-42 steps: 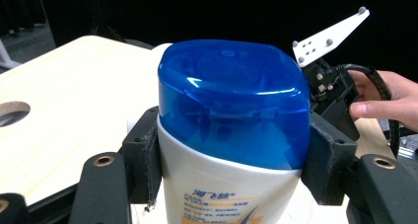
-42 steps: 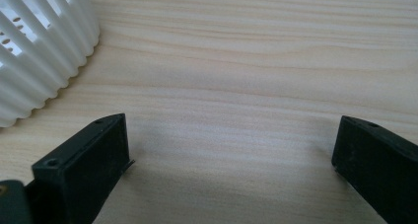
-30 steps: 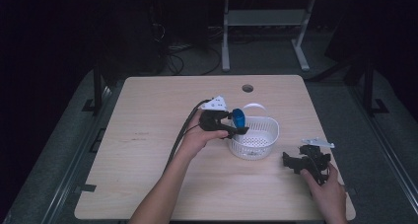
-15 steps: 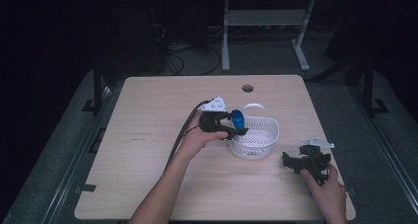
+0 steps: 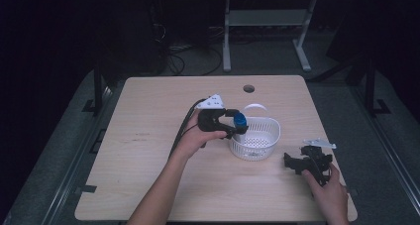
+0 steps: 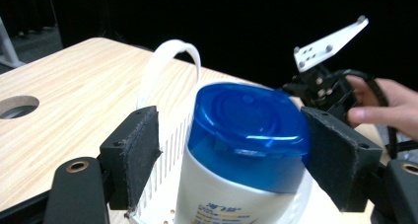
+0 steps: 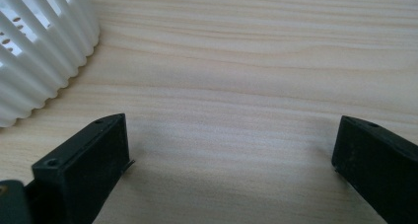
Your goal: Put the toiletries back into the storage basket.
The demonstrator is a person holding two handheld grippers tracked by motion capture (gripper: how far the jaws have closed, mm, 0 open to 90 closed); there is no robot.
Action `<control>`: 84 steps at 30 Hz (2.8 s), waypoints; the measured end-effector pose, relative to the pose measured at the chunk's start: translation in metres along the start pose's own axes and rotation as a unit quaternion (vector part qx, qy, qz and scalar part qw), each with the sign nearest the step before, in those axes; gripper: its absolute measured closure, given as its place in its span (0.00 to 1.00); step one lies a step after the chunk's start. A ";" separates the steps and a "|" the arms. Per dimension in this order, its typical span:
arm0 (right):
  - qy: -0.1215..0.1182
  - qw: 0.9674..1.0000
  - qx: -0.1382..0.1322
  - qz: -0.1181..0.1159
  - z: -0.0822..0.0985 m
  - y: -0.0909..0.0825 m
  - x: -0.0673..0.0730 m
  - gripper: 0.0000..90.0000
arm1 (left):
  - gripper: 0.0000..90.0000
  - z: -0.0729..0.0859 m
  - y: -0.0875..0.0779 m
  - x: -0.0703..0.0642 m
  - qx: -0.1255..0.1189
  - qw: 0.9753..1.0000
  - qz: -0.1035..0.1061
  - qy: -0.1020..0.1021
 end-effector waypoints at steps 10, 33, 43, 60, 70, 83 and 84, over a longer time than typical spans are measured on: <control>0.000 1.000 0.000 0.000 0.000 0.000 0.000 0.00 | 0.25 -0.010 -0.018 -0.004 0.005 1.000 -0.014 0.016; 0.000 1.000 0.000 -0.001 0.000 0.000 0.000 0.00 | 0.21 0.002 -0.097 -0.002 0.035 0.995 -0.091 0.009; 0.000 1.000 0.000 -0.001 0.000 0.000 0.000 0.00 | 0.22 0.026 -0.130 0.000 0.059 0.990 -0.127 0.001; 0.000 1.000 0.000 -0.001 0.000 0.000 0.000 0.00 | 0.22 0.071 -0.170 0.000 0.096 0.979 -0.179 -0.013; 0.000 1.000 -0.001 -0.001 0.000 0.000 0.000 0.00 | 0.22 0.096 -0.188 -0.001 0.120 0.971 -0.207 -0.020; 0.000 1.000 0.000 -0.001 0.000 0.000 0.000 0.00 | 0.21 0.135 -0.211 -0.003 0.160 0.955 -0.249 -0.029; 0.000 1.000 0.000 -0.001 0.000 0.000 0.000 0.00 | 0.21 0.142 -0.213 -0.002 0.162 0.954 -0.252 -0.037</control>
Point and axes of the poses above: each handheld gripper's, and its own axes: y roughly forward along the jaws, z roughly out of its underside, x roughly to its left, the point moved 3 cm from there along y, roughly forward along the jaws
